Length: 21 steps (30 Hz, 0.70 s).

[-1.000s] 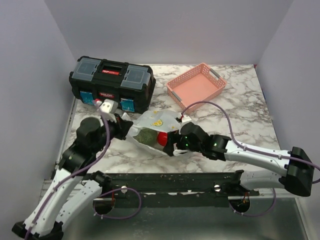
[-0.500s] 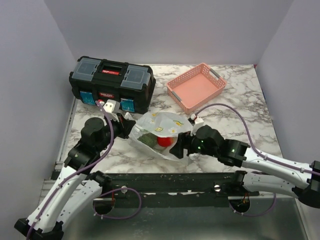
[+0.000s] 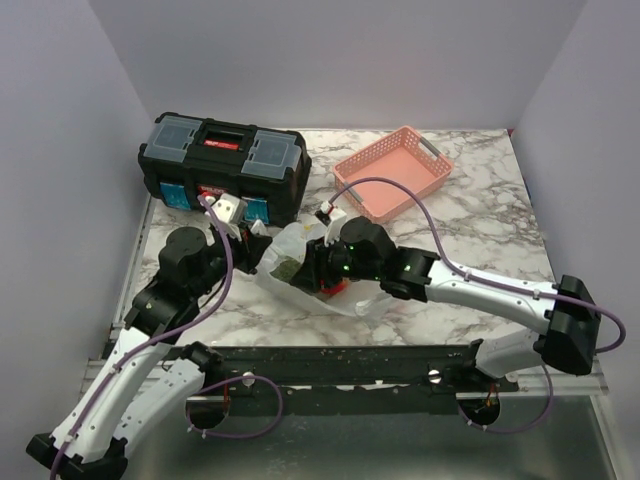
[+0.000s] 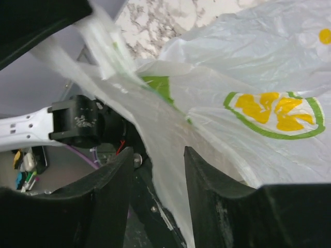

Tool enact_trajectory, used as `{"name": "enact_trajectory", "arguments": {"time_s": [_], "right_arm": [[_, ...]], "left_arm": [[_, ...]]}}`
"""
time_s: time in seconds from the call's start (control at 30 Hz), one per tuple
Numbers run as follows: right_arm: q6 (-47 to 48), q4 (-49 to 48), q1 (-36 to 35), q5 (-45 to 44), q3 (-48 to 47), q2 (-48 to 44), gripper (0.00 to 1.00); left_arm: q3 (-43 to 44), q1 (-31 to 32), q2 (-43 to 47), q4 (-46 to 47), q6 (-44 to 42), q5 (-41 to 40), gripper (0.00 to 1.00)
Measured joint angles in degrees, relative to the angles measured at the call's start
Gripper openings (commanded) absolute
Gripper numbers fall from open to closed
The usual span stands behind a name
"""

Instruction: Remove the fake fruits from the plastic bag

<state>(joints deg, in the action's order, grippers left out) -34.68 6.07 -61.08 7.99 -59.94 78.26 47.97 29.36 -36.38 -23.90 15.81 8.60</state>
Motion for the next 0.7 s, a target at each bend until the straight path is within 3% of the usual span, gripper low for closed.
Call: {"name": "enact_trajectory", "arguments": {"time_s": [0.27, 0.5, 0.7], "right_arm": [[-0.61, -0.13, -3.15, -7.93, 3.85, 4.48, 0.45], [-4.72, -8.68, -10.49, -8.46, 8.5, 15.08, 0.41], [-6.84, -11.76, -12.11, -9.07, 10.75, 16.87, 0.51]], "left_arm": [[-3.65, 0.02, 3.91, 1.14, -0.81, -2.21, 0.0], [-6.21, 0.02, 6.71, -0.07, 10.36, -5.75, 0.0], [-9.75, 0.02, 10.88, -3.82, 15.74, -7.69, 0.0]]}}
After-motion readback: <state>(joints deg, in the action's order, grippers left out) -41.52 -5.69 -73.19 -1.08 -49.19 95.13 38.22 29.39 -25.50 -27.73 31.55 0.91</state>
